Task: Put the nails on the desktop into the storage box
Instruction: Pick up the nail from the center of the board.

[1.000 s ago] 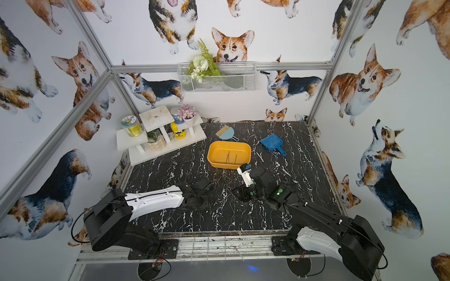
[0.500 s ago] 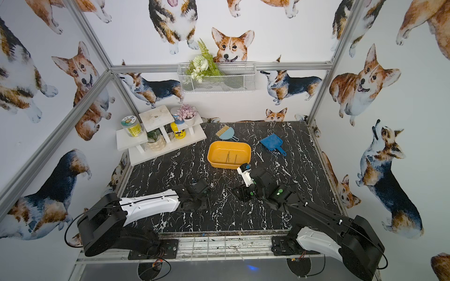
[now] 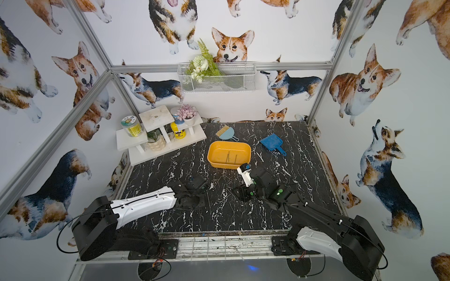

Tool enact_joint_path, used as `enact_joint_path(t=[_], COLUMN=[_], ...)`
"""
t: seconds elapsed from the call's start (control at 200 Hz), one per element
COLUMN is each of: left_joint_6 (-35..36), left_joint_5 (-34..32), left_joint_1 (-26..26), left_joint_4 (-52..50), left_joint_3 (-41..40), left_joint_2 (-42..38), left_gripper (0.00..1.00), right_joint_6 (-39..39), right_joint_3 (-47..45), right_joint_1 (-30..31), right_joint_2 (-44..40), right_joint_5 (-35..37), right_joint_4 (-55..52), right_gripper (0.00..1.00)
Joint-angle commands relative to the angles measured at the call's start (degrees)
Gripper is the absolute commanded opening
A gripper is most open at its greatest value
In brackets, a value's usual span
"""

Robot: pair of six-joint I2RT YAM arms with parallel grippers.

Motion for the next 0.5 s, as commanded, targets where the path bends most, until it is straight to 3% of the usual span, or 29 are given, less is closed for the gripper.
enact_joint_path(t=[0.0,0.26,0.495], left_joint_6=[2.73,9.54,16.50], left_joint_5=[-0.70,-0.74,0.09], left_joint_1=[1.16,5.19,8.45], left_joint_4=[-3.05,-6.46,-9.90], left_joint_3=[2.64,16.28,36.73], left_joint_2=[-0.51,5.03,18.41], left_gripper=[0.00,0.00,0.00], right_joint_6=[-0.24,-1.16,-2.02], right_joint_3=[-0.16,0.31,1.56], right_joint_1=[0.08,-0.09,-3.30], right_joint_2=[-0.18,0.17,-0.27], right_joint_5=[0.43,1.38,-0.19], right_joint_4=[2.12,1.75,0.77], right_gripper=[0.49,0.49,0.49])
